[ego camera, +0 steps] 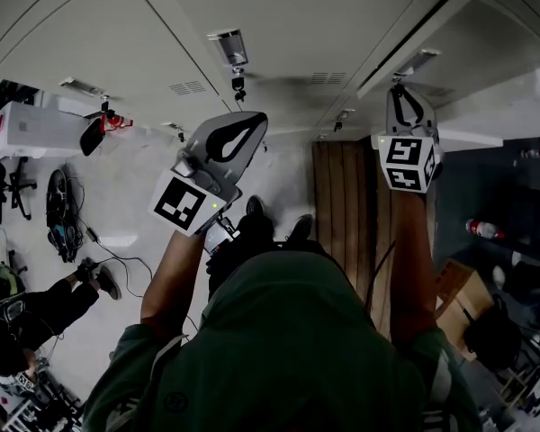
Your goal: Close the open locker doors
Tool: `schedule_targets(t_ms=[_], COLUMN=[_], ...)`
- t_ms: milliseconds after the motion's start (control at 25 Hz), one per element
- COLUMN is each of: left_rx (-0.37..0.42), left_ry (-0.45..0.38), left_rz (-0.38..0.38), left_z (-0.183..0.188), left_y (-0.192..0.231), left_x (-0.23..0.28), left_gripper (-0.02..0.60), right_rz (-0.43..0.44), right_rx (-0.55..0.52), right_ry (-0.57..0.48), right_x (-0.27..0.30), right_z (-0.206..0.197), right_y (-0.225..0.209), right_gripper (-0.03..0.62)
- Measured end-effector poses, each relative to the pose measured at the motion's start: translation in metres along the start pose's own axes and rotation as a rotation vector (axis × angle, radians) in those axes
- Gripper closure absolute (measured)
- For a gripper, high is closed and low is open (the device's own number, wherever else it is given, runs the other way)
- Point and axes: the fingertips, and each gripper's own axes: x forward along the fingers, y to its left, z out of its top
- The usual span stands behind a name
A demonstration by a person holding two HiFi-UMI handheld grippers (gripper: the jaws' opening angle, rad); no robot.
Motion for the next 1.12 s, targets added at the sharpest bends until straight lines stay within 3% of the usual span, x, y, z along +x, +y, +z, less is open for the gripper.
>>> schedule_targets(t_ms=[280,600,720,840,960,1040,1120], left_rx=[-0.005,0.002,0.001,-0.003,0.000,0.001,-0.001], left_ry=[0.003,0.006,0.004,0.006,0.000,-0.003,-0.004], left_rz=[-0.007,-0.014,-0.018,-0.022,-0.029,-0.035,-0.037], left_z=[-0.002,-0.005,-0.005,-0.006,-0.004,-0.003,-0.003], left_y=[0.001,0.003,0.005,0.006,0.005,0.004,0.005], left_x=[0.003,0.008,0.009,0.011,0.014,0.016,0.018], left_gripper=[0.581,0.581,0.581,0.581,0.581,0.581,0.581], right_rz=[-0.097,-0.195,-0.180,-0.051,0.116,0.172,0.202], right_rx=[-0.235,-0.416,-0.427,-0.252,0.116,0.359,0.529], right_ry=[0.046,0.094,0.088,0.051,-0.058,-0.140,-0.167], right_x=[0.000,0.001,0.001,0.001,-0.003,-0.008,-0.009], right_z=[0.000,-0.001,-0.002,-0.001,0.007,0.014,0.014], right_y=[0.001,0.000,0.001,0.003,0.001,-0.007,-0.012], right_gripper=[0.536,0.533,0.530,0.530,0.528,0.511,0.513])
